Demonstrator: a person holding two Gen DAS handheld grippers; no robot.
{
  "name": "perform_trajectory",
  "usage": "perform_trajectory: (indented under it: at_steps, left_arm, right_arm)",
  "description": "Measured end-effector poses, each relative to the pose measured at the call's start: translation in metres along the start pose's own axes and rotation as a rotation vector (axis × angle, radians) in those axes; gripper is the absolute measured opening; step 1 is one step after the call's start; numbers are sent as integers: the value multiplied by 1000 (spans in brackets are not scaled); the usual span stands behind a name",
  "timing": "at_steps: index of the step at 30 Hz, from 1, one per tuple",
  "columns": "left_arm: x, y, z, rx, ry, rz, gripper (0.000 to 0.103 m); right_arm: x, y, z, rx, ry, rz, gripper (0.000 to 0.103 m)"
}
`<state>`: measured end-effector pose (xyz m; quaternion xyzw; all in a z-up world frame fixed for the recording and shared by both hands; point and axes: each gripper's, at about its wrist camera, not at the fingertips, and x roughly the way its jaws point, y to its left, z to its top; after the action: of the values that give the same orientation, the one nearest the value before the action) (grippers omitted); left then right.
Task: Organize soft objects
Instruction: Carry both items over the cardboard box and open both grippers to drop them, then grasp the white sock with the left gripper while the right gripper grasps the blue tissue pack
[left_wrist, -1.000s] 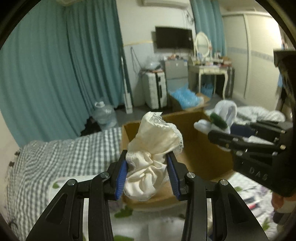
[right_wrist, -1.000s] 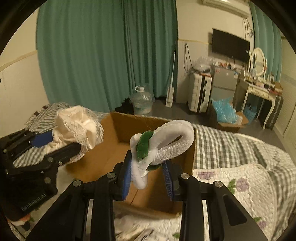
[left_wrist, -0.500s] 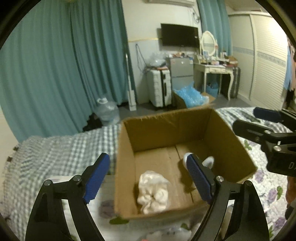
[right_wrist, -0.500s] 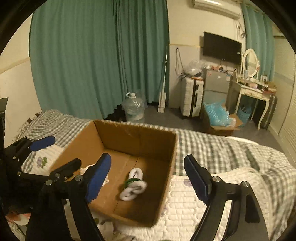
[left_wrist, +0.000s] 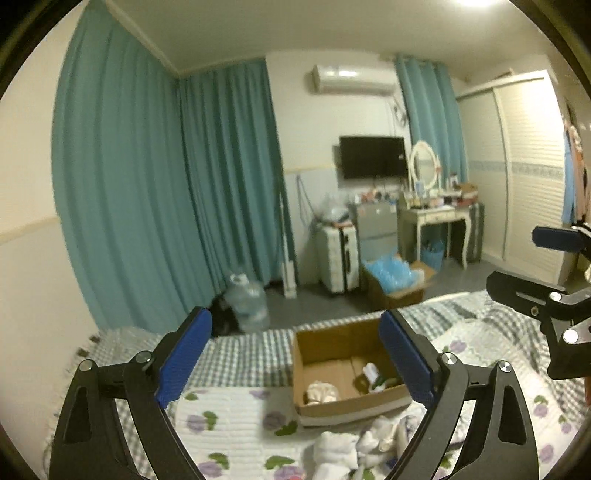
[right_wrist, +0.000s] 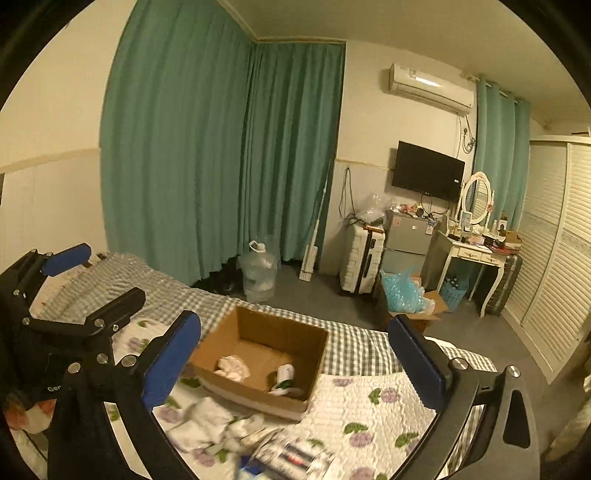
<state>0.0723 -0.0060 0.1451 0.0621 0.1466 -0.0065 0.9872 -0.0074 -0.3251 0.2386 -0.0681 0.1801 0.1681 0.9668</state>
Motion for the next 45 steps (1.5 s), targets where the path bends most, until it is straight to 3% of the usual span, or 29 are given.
perform_trajectory:
  at_steps: [5,11,16,23,27,32,36,39,41,42,44,45]
  left_arm:
    - [-51,15,-6,-3,-46,11,94]
    - [-63,26,-42,-49,-12,12,94]
    - [-37,23,-97,-62,70,-2,94]
    - [23,17,-192,-128,253,-31,94]
    - [48,9,-235,-111,364,-41,94]
    - [73,0,-258,-71,443,-47,93]
    - [87,-11,-263,-27,446,-54,93]
    - [98,-18,-264,-26,449,-87,91]
    - [107,-20,-264,-36,450,-108,68]
    - [113,-20,-264,-36,453,-118,63]
    - [123,-21,-269,-32,481,-141,37]
    - [128,-22,-273,-33,507,-163,35]
  right_arm:
    - [-42,27,-13,-18,-10,24,102]
    - [-39,50,-69,11,36,52,102]
    - [4,59,-134,73,129,39,102]
    - [98,62,-251,97,412,20,102]
    - [132,52,-292,167,530,28,102]
    - [162,45,-308,215,589,18,87]
    - [166,42,-307,224,576,6,53]
    - [164,41,-305,236,565,9,53]
    - [163,42,-306,238,563,10,52]
    - [162,42,-306,239,562,11,52]
    - [162,44,-305,242,560,17,52]
    - [159,44,-305,242,557,22,52]
